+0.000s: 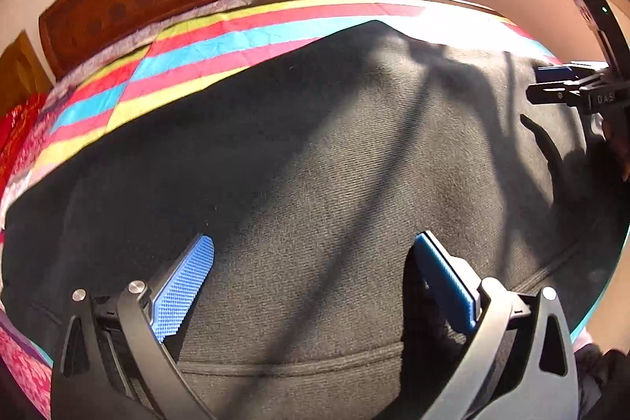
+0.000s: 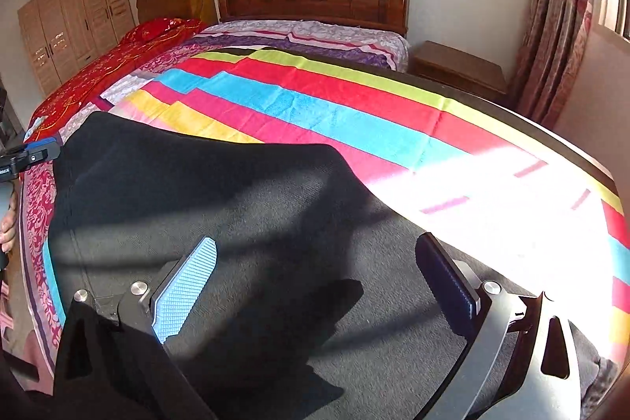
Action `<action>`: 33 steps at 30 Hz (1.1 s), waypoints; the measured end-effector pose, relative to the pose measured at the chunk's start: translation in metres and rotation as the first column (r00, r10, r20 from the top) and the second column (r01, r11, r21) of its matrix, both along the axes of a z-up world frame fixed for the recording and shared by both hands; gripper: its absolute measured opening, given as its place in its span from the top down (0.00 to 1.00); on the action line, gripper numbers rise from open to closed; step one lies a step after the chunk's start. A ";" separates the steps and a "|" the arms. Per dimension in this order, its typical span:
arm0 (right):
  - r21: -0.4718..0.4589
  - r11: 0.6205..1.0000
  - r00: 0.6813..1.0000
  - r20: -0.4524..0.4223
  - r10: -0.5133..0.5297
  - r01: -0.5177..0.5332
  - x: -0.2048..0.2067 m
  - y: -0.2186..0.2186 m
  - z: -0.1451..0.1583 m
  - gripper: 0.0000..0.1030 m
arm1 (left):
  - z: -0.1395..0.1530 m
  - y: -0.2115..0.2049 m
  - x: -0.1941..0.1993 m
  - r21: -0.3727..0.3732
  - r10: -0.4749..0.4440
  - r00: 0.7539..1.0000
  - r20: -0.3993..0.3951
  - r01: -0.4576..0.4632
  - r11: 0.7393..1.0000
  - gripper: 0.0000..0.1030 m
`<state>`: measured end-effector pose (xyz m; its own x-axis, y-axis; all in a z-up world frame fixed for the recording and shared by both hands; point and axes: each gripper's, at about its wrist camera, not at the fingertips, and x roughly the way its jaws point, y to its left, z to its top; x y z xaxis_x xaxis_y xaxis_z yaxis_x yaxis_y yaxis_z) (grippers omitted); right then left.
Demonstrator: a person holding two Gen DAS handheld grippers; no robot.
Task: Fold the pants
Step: 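Smooth the folded pants with both open grippers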
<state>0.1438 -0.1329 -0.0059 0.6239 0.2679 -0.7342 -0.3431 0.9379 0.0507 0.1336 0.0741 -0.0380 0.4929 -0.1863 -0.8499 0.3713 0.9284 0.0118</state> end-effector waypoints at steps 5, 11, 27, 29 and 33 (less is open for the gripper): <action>-0.090 0.992 0.988 -0.122 -0.096 0.085 -0.008 -0.036 -0.026 0.05 | 0.020 0.005 -0.025 -0.017 0.057 0.998 0.042 -0.056 0.998 0.02; -0.039 0.989 0.972 -0.184 -0.145 0.140 0.014 -0.098 -0.035 0.05 | 0.003 -0.032 -0.037 0.050 -0.039 0.999 0.027 0.038 0.998 0.01; -0.075 0.958 0.949 -0.136 -0.284 0.276 -0.025 -0.150 -0.035 0.05 | 0.002 -0.097 -0.046 0.003 -0.081 0.997 -0.005 0.081 0.997 0.01; -0.017 0.955 0.948 -0.123 -0.295 0.295 -0.039 -0.151 -0.025 0.05 | 0.008 -0.095 -0.045 -0.009 -0.054 0.998 -0.010 0.054 0.999 0.02; -0.003 0.981 0.977 -0.093 -0.193 0.193 -0.088 -0.132 -0.025 0.05 | 0.027 -0.104 -0.072 0.004 -0.118 0.989 0.093 0.118 0.993 0.02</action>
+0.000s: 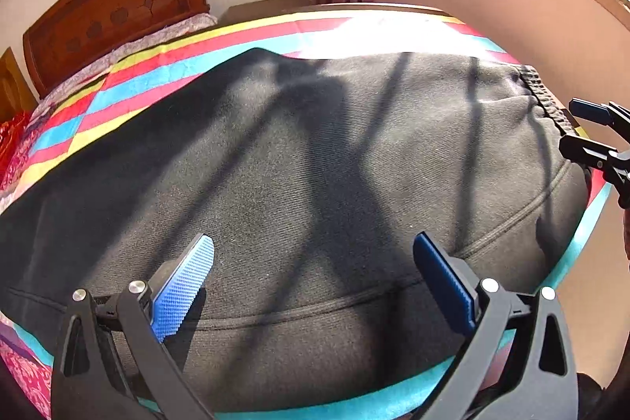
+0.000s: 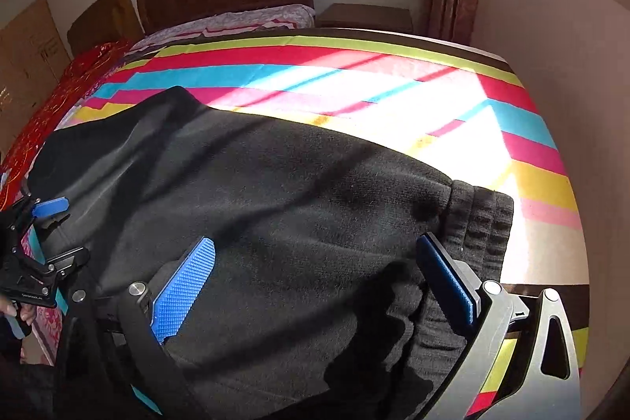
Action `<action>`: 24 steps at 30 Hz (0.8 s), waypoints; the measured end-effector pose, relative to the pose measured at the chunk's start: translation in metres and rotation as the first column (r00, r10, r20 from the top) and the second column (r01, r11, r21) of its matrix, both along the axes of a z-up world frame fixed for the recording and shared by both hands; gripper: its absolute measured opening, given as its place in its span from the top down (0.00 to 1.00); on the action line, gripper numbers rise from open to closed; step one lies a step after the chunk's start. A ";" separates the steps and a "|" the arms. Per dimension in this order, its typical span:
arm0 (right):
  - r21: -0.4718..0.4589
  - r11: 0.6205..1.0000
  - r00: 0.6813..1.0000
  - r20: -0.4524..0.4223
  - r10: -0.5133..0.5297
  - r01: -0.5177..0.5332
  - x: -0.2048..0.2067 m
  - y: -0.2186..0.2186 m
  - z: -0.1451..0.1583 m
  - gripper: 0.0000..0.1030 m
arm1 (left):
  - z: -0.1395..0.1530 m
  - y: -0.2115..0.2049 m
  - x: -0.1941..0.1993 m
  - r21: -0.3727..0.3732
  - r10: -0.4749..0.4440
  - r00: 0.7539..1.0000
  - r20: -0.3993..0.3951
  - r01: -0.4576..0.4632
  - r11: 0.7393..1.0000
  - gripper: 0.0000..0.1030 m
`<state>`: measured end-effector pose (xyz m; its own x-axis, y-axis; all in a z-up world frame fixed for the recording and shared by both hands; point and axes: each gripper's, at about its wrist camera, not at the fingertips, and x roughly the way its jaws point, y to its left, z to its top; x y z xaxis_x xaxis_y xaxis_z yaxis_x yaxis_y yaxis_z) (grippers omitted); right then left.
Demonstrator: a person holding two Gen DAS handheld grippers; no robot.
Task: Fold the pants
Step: 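Smooth the folded pants with both open grippers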
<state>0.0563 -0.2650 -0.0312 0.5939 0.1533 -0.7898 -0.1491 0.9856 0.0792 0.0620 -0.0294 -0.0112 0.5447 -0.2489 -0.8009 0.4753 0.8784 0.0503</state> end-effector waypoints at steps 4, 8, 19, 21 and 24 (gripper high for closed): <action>-0.075 0.997 1.000 -0.012 0.012 -0.013 -0.013 -0.004 -0.032 0.04 | -0.016 -0.020 -0.011 0.073 -0.072 0.997 -0.006 0.073 0.995 0.01; -0.046 0.998 0.998 0.035 -0.051 0.053 -0.025 -0.005 -0.008 0.05 | -0.018 -0.007 -0.005 -0.022 -0.038 0.997 -0.062 0.037 0.999 0.01; -0.110 0.988 0.994 0.045 -0.101 0.105 -0.062 -0.009 -0.030 0.05 | -0.013 0.022 -0.016 -0.042 -0.004 0.999 -0.046 0.002 0.999 0.01; -0.147 0.976 0.985 0.077 -0.151 0.162 -0.068 -0.013 -0.016 0.05 | 0.002 0.037 -0.018 -0.065 0.024 0.999 0.025 -0.023 0.998 0.01; -0.115 0.987 0.986 0.136 -0.099 0.115 -0.076 -0.004 -0.006 0.05 | 0.016 0.071 -0.006 -0.129 0.110 0.993 0.036 -0.105 0.986 0.01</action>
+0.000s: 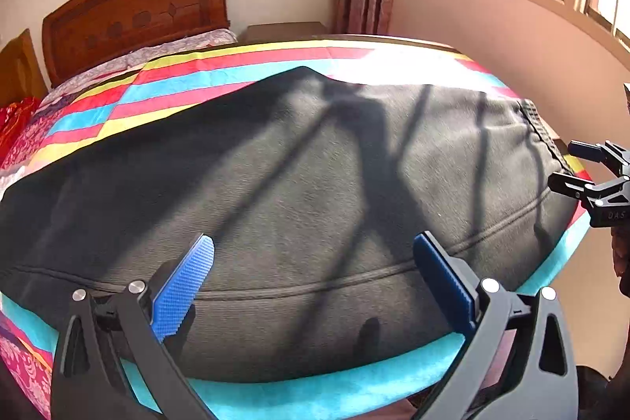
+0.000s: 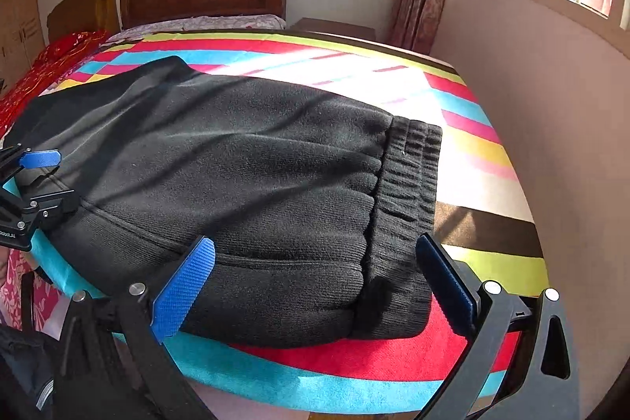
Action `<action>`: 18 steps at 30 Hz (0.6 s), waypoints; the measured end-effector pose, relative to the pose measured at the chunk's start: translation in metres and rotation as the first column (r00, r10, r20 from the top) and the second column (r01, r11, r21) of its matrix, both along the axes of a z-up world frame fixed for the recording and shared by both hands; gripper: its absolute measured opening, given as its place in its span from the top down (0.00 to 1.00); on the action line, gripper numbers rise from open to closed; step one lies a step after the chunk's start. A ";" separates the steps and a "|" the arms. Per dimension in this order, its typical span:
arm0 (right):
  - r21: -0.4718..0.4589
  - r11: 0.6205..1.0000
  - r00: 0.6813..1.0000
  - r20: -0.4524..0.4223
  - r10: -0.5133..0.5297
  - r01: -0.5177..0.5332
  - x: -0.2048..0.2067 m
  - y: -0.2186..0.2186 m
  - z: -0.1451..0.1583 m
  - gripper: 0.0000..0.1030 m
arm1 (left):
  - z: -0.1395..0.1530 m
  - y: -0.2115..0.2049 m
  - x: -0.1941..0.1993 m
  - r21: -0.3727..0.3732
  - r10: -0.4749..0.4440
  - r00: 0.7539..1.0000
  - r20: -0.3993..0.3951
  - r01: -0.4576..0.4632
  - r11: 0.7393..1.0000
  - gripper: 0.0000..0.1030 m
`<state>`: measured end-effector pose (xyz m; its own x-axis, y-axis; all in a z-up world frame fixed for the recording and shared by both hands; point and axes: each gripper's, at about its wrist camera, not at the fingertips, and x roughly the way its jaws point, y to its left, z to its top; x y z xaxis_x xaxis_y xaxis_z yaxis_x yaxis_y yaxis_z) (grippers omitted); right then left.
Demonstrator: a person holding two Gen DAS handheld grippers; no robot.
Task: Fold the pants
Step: 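Smooth the folded pants with both open grippers, then grasp the black pant cuffs with the left gripper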
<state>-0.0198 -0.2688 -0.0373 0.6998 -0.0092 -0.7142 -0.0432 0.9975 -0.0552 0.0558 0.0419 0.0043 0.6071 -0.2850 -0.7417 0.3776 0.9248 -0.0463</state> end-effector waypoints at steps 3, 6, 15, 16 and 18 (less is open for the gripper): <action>0.017 1.000 0.997 -0.074 0.020 -0.018 0.009 0.004 -0.018 0.04 | -0.008 0.038 0.020 -0.040 0.134 0.988 -0.077 -0.138 0.990 0.02; -0.038 0.999 0.998 -0.060 -0.001 -0.001 0.009 0.012 -0.032 0.04 | -0.018 0.067 0.027 -0.112 0.199 0.969 -0.145 -0.216 0.970 0.02; 0.040 0.997 0.997 -0.024 0.074 -0.073 0.044 0.050 0.020 0.05 | 0.006 0.094 0.000 -0.153 0.187 0.982 -0.010 -0.187 0.970 0.02; 0.037 0.993 0.993 -0.041 0.113 -0.111 0.058 0.067 0.019 0.05 | 0.010 0.103 0.000 -0.156 0.209 0.978 -0.003 -0.207 0.966 0.02; 0.037 0.974 0.972 -0.062 0.227 -0.225 0.088 0.109 0.012 0.05 | 0.007 0.120 0.005 -0.148 0.248 0.969 -0.021 -0.248 0.957 0.02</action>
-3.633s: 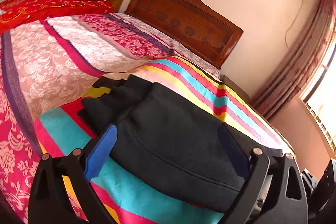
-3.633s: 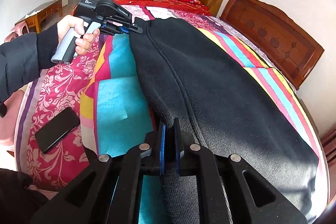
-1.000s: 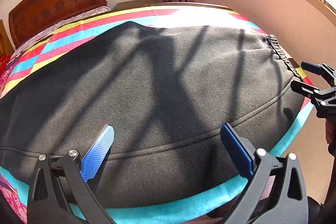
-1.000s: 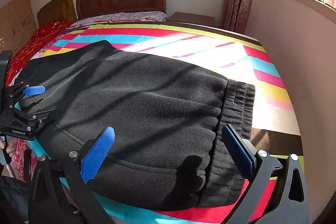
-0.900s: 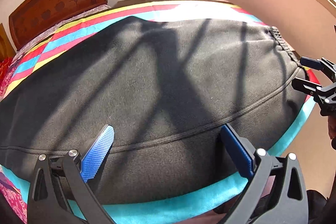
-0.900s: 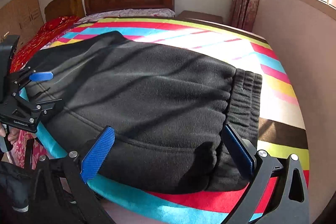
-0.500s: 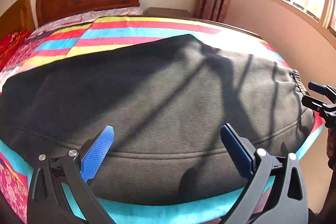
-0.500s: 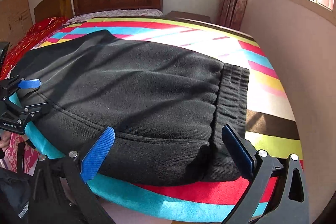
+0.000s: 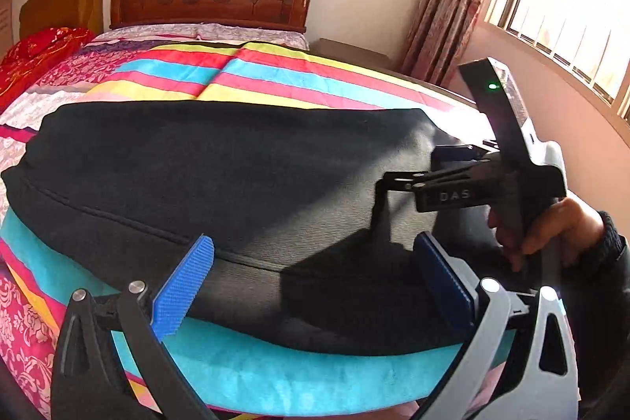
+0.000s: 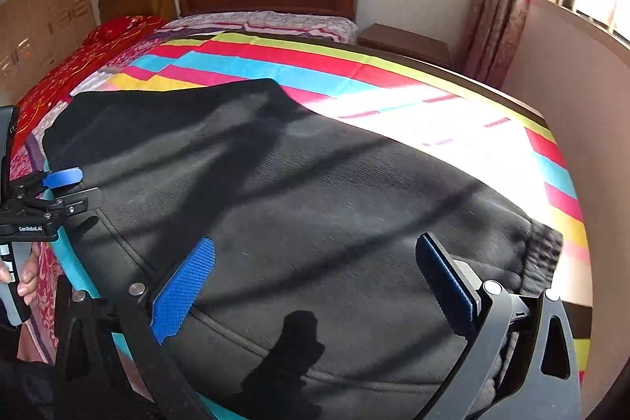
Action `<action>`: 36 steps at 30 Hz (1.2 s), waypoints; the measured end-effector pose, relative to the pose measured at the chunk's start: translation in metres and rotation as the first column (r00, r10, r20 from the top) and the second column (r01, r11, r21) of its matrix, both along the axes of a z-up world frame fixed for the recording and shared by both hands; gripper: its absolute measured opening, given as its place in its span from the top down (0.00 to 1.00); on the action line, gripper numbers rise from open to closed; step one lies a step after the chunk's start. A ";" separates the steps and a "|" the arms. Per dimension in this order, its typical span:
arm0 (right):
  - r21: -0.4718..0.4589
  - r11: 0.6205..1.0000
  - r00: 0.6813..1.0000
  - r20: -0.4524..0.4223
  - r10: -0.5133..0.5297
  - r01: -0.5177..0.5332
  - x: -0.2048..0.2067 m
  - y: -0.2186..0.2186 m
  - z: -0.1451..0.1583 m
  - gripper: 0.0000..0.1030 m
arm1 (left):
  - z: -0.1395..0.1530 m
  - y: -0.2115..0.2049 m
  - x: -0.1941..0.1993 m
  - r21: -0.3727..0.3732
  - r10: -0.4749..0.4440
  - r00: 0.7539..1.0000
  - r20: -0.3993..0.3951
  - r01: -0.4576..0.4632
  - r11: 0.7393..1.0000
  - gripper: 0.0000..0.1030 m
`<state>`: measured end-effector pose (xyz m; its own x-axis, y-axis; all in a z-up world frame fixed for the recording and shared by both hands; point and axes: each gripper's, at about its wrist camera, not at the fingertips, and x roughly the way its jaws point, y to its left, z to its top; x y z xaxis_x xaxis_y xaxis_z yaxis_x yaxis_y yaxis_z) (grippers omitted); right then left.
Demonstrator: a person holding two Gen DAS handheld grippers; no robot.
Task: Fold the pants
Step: 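Grasp the black pant cuffs with the left gripper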
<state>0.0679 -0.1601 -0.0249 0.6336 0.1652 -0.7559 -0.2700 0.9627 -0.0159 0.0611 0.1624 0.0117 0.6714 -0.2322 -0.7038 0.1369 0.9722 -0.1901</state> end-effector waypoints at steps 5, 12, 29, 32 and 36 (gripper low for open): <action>0.005 0.975 0.973 -0.053 0.223 -0.223 0.068 0.107 -0.020 0.05 | -0.031 0.019 0.019 -0.024 0.061 0.995 -0.079 -0.063 0.998 0.02; -0.036 0.986 0.977 -0.150 0.153 -0.160 0.116 0.136 -0.046 0.05 | -0.022 0.017 0.006 -0.021 0.050 0.998 -0.029 -0.050 0.999 0.02; -0.023 0.946 0.942 -0.110 0.318 -0.322 0.172 0.237 -0.047 0.04 | -0.015 0.075 -0.010 -0.163 0.103 0.995 0.009 -0.100 0.982 0.02; -0.020 0.972 0.964 -0.133 0.228 -0.233 0.176 0.232 -0.037 0.05 | -0.021 0.140 -0.018 -0.306 0.235 0.971 -0.051 -0.239 0.921 0.02; 0.076 0.956 0.952 -0.104 0.289 -0.282 0.172 0.250 -0.024 0.05 | -0.044 0.250 -0.034 -0.525 0.451 0.882 -0.137 -0.451 0.722 0.02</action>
